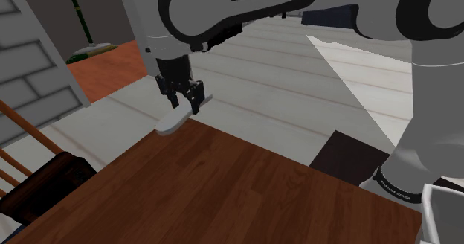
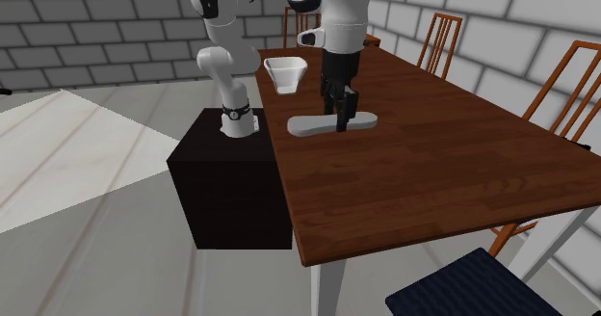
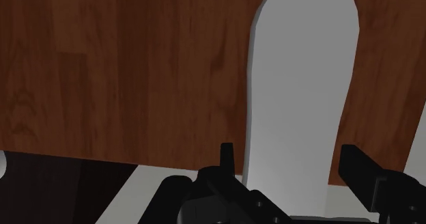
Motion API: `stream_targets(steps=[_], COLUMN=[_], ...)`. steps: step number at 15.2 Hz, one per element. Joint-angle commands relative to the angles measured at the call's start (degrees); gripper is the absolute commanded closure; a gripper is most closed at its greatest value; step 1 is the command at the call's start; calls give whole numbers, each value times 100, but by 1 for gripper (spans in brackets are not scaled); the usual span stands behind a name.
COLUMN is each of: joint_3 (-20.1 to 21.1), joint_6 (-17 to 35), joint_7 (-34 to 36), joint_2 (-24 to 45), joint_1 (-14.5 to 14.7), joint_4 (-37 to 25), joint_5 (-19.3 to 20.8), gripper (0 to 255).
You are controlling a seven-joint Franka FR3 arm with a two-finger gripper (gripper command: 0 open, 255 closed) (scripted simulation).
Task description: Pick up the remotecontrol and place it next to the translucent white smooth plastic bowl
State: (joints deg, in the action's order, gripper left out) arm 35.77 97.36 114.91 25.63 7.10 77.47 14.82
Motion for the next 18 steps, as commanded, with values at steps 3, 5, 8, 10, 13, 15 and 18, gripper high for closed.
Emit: stream_targets(steps=[3, 5, 8, 10, 13, 15, 18], joint_3=[8, 8, 65, 178, 322, 403, 505], joint_6=[-314, -483, -496, -276, -17, 117, 265], joint_7=[-21, -28, 20, 112, 212, 262, 321], joint_2=[12, 38, -174, -625, -1258, -1662, -2246], joint_1=[56, 98, 56, -78, -210, -258, -273], joint_4=[-332, -530, -349, 276, 1069, 1526, 2124], joint_5=[0, 11, -87, -310, -660, -902, -1276], gripper=[255, 255, 255, 255, 255, 255, 255])
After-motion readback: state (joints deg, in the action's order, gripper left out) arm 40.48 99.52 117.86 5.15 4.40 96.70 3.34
